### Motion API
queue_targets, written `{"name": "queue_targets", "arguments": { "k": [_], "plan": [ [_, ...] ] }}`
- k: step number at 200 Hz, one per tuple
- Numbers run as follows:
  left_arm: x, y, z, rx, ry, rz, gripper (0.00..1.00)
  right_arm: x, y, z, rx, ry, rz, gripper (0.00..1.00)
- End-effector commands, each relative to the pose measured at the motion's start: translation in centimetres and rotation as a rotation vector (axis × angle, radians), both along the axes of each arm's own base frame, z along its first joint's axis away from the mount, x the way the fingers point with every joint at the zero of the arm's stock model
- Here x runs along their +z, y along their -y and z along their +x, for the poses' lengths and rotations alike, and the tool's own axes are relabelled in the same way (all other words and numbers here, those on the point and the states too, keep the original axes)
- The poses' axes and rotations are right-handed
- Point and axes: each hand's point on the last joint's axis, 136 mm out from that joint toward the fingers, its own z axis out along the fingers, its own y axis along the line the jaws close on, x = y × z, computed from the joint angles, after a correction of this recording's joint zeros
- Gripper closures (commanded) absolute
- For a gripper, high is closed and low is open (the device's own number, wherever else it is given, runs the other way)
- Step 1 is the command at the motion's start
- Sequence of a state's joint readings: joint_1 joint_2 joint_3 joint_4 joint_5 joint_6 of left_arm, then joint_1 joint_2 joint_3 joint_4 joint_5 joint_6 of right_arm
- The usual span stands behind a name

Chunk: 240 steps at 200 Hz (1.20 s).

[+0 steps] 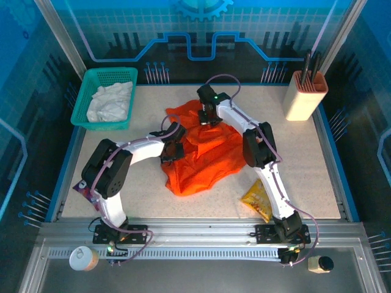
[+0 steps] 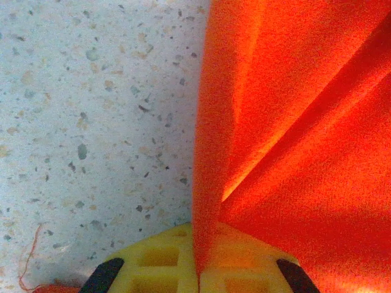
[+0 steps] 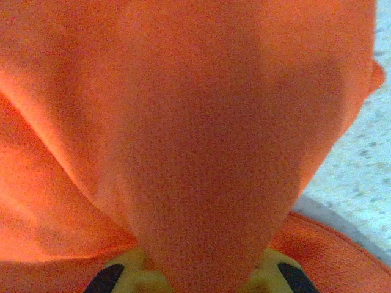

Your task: Fold and stack the t-shirts

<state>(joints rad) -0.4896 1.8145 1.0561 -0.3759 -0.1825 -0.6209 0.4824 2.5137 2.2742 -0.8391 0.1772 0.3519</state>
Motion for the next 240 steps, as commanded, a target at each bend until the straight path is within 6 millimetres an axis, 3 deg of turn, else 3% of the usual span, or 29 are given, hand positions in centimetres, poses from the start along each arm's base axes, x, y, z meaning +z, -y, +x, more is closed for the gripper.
{"name": "queue_targets", "arguments": {
  "k": [1, 22, 36, 94, 102, 120, 143, 150, 179, 199, 223, 233, 240],
  "plan": [
    [-0.3, -1.4, -1.0, 0.041, 0.034, 0.017, 1.00, 3.6, 3.6, 2.7, -0.105, 0.107, -0.039, 1.00],
    [1.1, -3.6, -3.8, 0.093, 0.050, 0.033, 1.00, 5.2, 5.9, 3.6, -0.155, 0.140, -0.051, 1.00],
    [1.7, -4.0, -5.4, 0.113, 0.059, 0.004, 1.00, 5.4, 7.1, 3.9, -0.192, 0.138, -0.057, 1.00],
    [2.0, -1.1, -10.0, 0.140, 0.069, -0.019, 1.00, 2.8, 9.4, 2.2, -0.342, 0.054, -0.116, 0.99],
    [1.9, -1.2, -10.5, 0.154, 0.071, -0.017, 1.00, 2.7, 9.6, 1.9, -0.354, 0.055, -0.119, 0.94],
    [1.6, -2.0, -11.3, 0.176, 0.070, -0.002, 1.00, 3.0, 9.8, 1.4, -0.366, 0.067, -0.094, 0.65],
    [1.9, -3.3, -11.9, 0.178, 0.069, 0.045, 1.00, 3.6, 10.3, 1.3, -0.370, 0.082, -0.081, 0.56],
    [1.9, -3.5, -12.1, 0.177, 0.068, 0.049, 1.00, 3.8, 10.5, 1.3, -0.369, 0.083, -0.080, 0.58],
    [1.8, -4.0, -12.7, 0.183, 0.065, 0.047, 1.00, 3.8, 10.3, 1.4, -0.358, 0.074, -0.064, 0.95],
    [1.6, -4.3, -13.0, 0.196, 0.062, 0.050, 1.00, 3.5, 9.8, 1.2, -0.353, 0.062, -0.053, 1.00],
    [1.8, -4.1, -13.1, 0.189, 0.065, 0.025, 1.00, 3.3, 9.1, 0.9, -0.332, 0.051, -0.041, 0.85],
    [2.4, -3.6, -12.9, 0.165, 0.079, 0.004, 0.83, 3.6, 9.1, 0.7, -0.328, 0.052, -0.041, 0.69],
    [3.0, -3.1, -12.7, 0.144, 0.095, -0.009, 0.65, 4.0, 9.0, 0.5, -0.324, 0.057, -0.037, 0.57]
  ]
}}
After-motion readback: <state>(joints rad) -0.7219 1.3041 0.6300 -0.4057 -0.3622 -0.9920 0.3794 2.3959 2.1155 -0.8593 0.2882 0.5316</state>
